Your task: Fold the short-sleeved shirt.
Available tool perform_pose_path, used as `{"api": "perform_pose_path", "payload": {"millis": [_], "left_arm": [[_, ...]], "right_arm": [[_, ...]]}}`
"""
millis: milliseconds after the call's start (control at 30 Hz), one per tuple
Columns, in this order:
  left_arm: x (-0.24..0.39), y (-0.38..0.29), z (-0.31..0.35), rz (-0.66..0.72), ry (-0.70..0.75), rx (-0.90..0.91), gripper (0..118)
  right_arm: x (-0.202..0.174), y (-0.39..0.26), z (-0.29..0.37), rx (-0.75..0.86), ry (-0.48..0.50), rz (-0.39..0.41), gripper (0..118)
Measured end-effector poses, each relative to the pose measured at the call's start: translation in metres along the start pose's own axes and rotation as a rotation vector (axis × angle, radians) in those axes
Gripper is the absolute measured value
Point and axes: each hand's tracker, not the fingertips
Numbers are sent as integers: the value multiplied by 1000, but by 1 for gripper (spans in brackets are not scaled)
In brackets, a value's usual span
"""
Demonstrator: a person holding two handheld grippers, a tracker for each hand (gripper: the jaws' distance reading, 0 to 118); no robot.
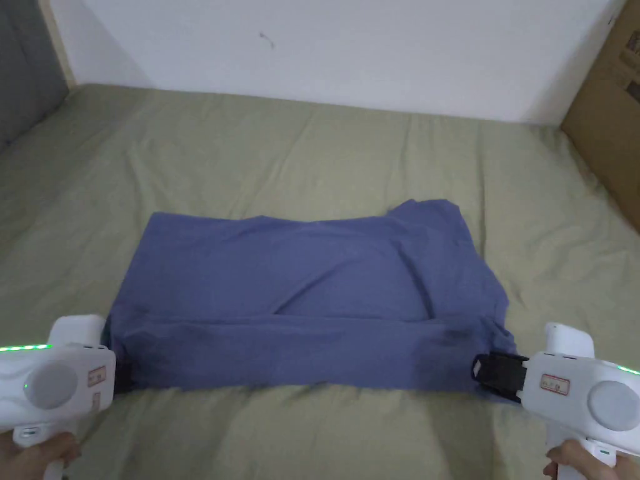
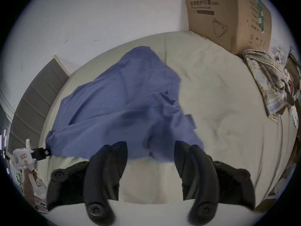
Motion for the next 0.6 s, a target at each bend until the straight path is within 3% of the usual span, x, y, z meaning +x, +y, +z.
{"api": "perform_pose_path", "payload": {"millis": [167,267,300,333,367,433,600], "left_arm": [[0,5,12,13,-10,28,8],[4,5,8,-2,4,16,8],[5,4,8,2,6,10,8],[5,3,8,6,5,7,8],[6,3,9,6,6,5,8],[7,3,13,-9,11,7,8],[5,10,24,-23,24,23,8]], "right_arm": [[25,1,-13,-44,-83,33,65],[36,-5,-36,-140,14,-32,62],[35,-7,-45,-154,-6,-27,55],[31,-8,-49,-157,-86,32,36],[25,-6,-49,-145,-165,91,6],[21,0,-42,-145,-83,25,6],[15,3,-20,-132,-85,81,6]]}}
